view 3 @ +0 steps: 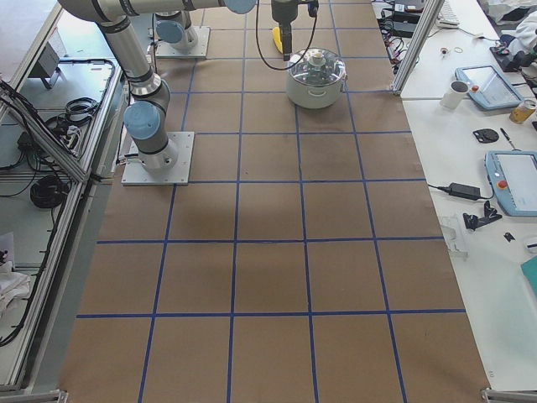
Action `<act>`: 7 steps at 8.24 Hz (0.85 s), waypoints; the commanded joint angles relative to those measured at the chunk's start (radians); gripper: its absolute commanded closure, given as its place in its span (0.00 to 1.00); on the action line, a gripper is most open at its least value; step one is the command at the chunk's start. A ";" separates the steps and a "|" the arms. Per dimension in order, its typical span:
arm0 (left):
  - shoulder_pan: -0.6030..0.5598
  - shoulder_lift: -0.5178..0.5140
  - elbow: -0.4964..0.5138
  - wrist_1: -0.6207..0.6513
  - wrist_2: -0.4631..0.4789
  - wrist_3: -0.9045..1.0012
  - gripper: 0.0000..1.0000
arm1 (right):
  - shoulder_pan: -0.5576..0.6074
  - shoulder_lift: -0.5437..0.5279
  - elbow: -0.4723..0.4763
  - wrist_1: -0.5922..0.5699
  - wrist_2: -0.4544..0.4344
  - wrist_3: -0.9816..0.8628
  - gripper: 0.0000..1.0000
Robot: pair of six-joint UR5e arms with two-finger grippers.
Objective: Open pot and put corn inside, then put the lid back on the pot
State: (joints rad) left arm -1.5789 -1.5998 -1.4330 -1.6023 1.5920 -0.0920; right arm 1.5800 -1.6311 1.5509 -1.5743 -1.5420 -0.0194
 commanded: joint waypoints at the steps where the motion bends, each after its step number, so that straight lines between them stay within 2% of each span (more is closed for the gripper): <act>1: 0.010 0.000 -0.023 -0.001 0.005 0.011 0.00 | 0.000 -0.001 0.000 0.008 -0.003 0.001 0.00; 4: 0.048 -0.009 -0.052 0.001 0.009 -0.046 0.00 | 0.000 0.004 0.001 -0.003 -0.001 0.007 0.00; 6: 0.066 -0.060 -0.105 0.049 0.008 -0.241 0.00 | 0.006 0.008 0.003 -0.004 0.003 0.013 0.00; 7: 0.069 -0.081 -0.107 0.073 0.000 -0.397 0.00 | 0.006 0.011 0.001 -0.009 0.002 0.013 0.00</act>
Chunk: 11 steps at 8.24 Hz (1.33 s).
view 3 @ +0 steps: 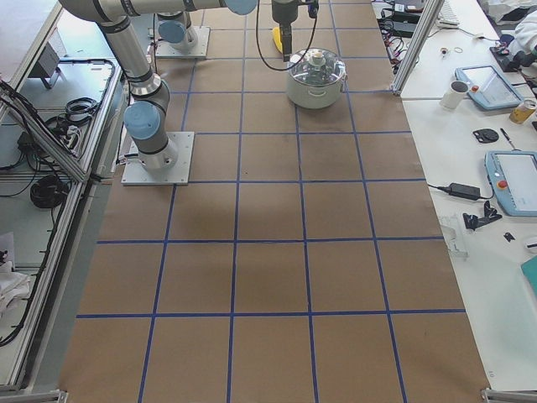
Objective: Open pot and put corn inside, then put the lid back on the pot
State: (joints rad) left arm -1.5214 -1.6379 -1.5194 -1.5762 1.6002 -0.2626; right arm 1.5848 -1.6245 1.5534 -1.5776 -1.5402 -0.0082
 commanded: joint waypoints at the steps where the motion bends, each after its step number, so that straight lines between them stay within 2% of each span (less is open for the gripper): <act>1: 0.014 -0.058 -0.024 0.068 -0.005 -0.322 0.00 | 0.001 0.012 -0.002 -0.004 0.000 0.004 0.00; 2: 0.017 -0.084 -0.036 0.093 0.000 -0.392 0.00 | 0.006 0.014 -0.003 -0.004 -0.001 0.004 0.00; 3: 0.050 -0.117 -0.065 0.196 -0.003 -0.509 0.00 | 0.006 0.014 -0.003 -0.001 -0.003 0.007 0.00; 4: 0.087 -0.132 -0.103 0.278 -0.012 -0.539 0.00 | 0.007 0.015 -0.007 -0.004 0.000 0.007 0.00; 5: 0.099 -0.131 -0.145 0.297 -0.011 -0.544 0.00 | 0.014 0.058 -0.042 -0.007 -0.001 0.013 0.00; 6: 0.105 -0.123 -0.178 0.321 -0.010 -0.535 0.00 | 0.073 0.134 -0.121 -0.007 -0.001 0.139 0.00; 7: 0.110 -0.129 -0.215 0.361 -0.011 -0.534 0.00 | 0.158 0.217 -0.186 -0.043 -0.006 0.239 0.00; 9: 0.112 -0.126 -0.261 0.406 -0.031 -0.562 0.00 | 0.301 0.380 -0.205 -0.259 -0.026 0.475 0.00; 10: 0.112 -0.137 -0.271 0.406 -0.054 -0.708 0.00 | 0.340 0.446 -0.213 -0.333 -0.069 0.529 0.00; 11: 0.112 -0.138 -0.271 0.415 -0.052 -0.850 0.00 | 0.345 0.483 -0.213 -0.350 -0.072 0.531 0.00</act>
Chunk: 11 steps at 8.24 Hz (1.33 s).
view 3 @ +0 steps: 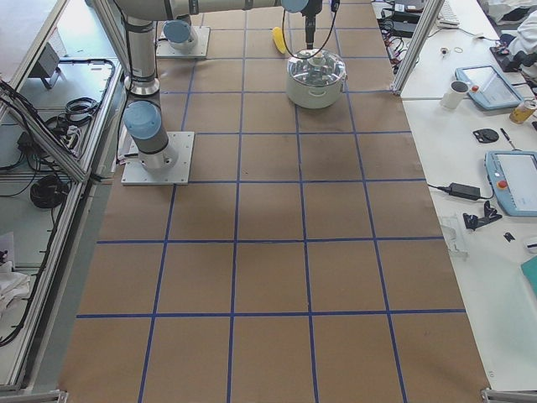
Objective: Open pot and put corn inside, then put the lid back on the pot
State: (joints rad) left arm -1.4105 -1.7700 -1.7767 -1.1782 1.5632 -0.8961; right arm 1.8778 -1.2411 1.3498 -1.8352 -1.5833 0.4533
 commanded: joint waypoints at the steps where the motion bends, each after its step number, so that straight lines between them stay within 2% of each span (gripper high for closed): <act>1: 0.002 -0.011 -0.018 0.014 -0.018 -0.263 0.00 | 0.052 0.135 -0.011 -0.140 -0.055 0.058 0.00; 2: 0.013 -0.016 -0.047 0.032 -0.015 -0.268 0.00 | 0.052 0.164 -0.015 -0.160 -0.076 0.056 0.00; 3: 0.019 -0.017 -0.078 0.090 -0.006 -0.329 0.00 | 0.052 0.169 -0.015 -0.168 -0.073 0.073 0.00; 4: 0.019 -0.017 -0.110 0.097 -0.003 -0.468 0.00 | 0.052 0.170 -0.012 -0.167 -0.072 0.091 0.00; 6: 0.021 -0.040 -0.156 0.147 -0.005 -0.553 0.00 | 0.052 0.169 -0.005 -0.165 -0.066 0.093 0.00; 7: 0.025 -0.058 -0.196 0.251 -0.009 -0.587 0.00 | 0.052 0.163 -0.001 -0.161 -0.061 0.093 0.01; 8: 0.028 -0.068 -0.220 0.288 -0.006 -0.615 0.00 | 0.052 0.163 0.005 -0.161 -0.061 0.102 0.11; 11: 0.033 -0.075 -0.239 0.290 -0.002 -0.636 0.00 | 0.053 0.160 0.008 -0.159 -0.060 0.113 0.25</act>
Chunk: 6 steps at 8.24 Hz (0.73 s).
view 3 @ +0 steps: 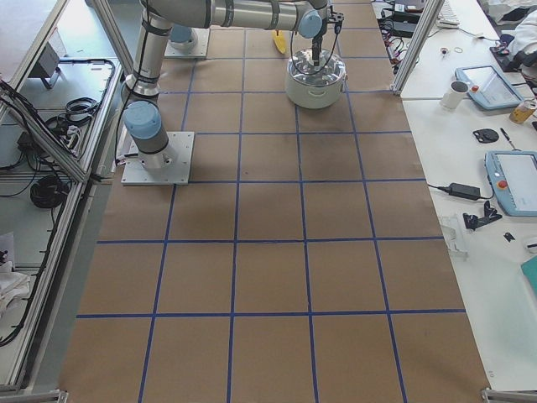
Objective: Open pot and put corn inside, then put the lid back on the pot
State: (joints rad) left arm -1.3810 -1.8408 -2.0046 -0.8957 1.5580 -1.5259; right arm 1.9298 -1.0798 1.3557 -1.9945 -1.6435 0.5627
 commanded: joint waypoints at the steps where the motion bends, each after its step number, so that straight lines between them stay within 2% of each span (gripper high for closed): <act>1: 0.005 -0.006 -0.014 0.005 -0.004 0.004 0.00 | 0.001 0.000 0.002 0.000 0.020 0.005 0.32; 2: 0.019 -0.017 -0.014 0.003 -0.007 0.007 0.00 | 0.001 -0.002 0.002 0.000 0.049 0.026 0.56; 6: 0.053 -0.037 -0.014 0.004 0.001 0.059 0.00 | 0.003 -0.009 0.000 0.000 0.050 0.023 0.67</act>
State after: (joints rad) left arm -1.3356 -1.8722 -2.0180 -0.8906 1.5587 -1.4868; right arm 1.9324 -1.0836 1.3576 -1.9941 -1.5949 0.5874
